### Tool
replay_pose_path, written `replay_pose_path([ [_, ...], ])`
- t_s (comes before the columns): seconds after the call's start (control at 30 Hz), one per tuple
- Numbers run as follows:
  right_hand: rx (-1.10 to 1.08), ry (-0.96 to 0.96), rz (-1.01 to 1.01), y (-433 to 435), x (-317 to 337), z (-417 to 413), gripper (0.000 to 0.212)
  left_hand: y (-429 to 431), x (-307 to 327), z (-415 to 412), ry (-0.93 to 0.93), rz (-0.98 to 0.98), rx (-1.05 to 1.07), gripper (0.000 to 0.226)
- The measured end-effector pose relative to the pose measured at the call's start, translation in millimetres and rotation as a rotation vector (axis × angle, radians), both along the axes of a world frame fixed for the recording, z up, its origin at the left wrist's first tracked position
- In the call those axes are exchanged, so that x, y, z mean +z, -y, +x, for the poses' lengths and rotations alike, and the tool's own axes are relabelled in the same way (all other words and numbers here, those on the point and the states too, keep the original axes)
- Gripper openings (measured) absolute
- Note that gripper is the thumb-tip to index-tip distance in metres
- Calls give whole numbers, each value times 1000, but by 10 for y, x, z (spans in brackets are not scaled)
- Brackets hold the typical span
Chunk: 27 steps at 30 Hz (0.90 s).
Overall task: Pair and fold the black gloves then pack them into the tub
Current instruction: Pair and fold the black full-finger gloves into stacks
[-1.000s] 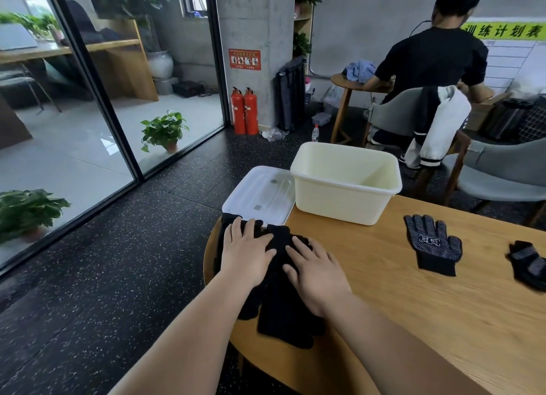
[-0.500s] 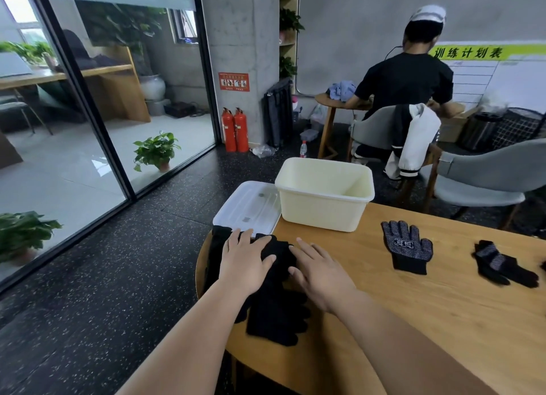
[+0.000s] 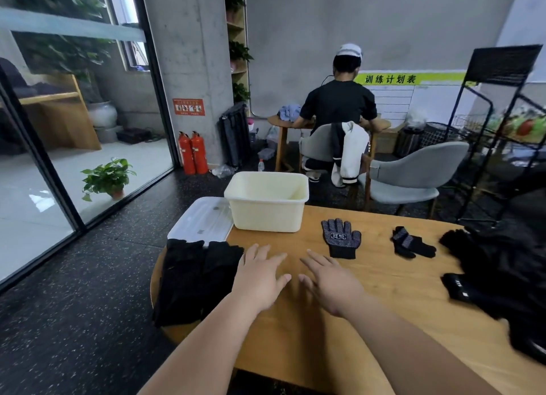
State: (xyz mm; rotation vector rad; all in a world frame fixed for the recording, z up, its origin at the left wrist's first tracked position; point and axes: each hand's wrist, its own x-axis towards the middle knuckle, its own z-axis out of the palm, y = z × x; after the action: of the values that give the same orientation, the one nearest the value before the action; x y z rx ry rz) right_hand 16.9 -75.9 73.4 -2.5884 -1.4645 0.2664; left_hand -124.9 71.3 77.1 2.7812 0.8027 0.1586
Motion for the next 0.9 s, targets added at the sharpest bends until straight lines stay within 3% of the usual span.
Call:
replay_pose_path([
  [0.4,-195,-41,-7,888,-134,415,61,711,-146,581,-26,7,-178,60],
  [0.9,-347,-52,-21,1229,-679,969,63,895,-649,1219,-117,-1,-263,67],
])
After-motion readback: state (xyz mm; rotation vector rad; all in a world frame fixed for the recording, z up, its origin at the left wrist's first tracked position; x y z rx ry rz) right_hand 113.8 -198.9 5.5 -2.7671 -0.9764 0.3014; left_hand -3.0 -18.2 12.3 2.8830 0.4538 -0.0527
